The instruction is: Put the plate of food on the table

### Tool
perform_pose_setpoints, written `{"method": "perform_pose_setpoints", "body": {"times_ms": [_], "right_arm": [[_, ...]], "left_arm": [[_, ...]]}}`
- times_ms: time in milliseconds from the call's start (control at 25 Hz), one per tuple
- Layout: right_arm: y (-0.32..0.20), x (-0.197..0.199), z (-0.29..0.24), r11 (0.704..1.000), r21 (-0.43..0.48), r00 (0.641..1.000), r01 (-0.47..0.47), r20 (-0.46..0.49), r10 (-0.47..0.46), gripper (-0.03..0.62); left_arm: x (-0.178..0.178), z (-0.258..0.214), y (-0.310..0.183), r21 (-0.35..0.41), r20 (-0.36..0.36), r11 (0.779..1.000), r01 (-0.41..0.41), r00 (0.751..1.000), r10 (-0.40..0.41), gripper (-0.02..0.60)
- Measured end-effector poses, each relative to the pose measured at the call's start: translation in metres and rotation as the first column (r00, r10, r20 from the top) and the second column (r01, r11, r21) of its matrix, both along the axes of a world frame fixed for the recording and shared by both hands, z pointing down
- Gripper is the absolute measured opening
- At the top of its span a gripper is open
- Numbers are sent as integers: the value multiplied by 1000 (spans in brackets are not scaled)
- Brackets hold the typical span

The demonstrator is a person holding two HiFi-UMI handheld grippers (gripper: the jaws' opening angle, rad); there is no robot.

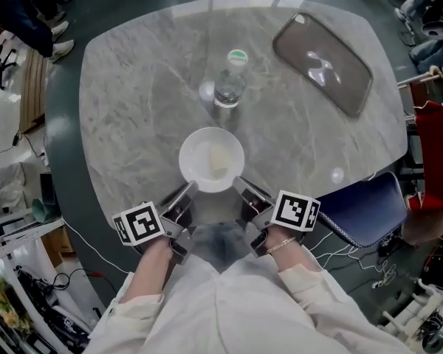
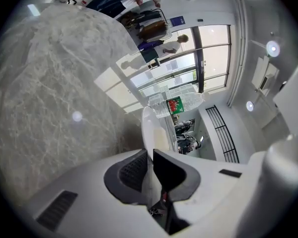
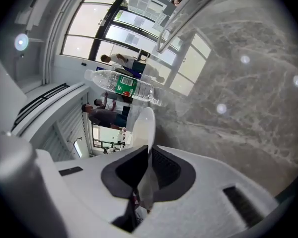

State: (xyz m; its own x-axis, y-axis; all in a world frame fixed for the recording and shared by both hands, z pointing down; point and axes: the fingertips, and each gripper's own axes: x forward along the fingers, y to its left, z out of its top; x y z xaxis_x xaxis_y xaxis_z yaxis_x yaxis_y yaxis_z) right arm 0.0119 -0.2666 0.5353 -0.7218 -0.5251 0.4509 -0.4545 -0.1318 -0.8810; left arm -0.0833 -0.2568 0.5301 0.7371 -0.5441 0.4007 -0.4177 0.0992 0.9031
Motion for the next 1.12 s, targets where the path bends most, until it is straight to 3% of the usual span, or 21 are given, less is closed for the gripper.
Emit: {"method": "perform_pose_setpoints", "body": {"times_ms": [360, 840, 1120], "right_arm": [[-28, -20, 10, 1000, -15, 1000, 19, 10, -19, 18], [-59, -44, 26, 998, -39, 998, 39, -41, -41, 18], [-66, -50, 29, 998, -38, 993, 56, -106, -60, 18]], "left_arm": [[-20, 10, -24, -15, 6, 999, 48, 999, -48, 29], [-44, 25, -53, -25, 76, 998, 64, 995, -62, 31], [-51, 29, -59, -45, 82, 996, 80, 994, -76, 31]]}}
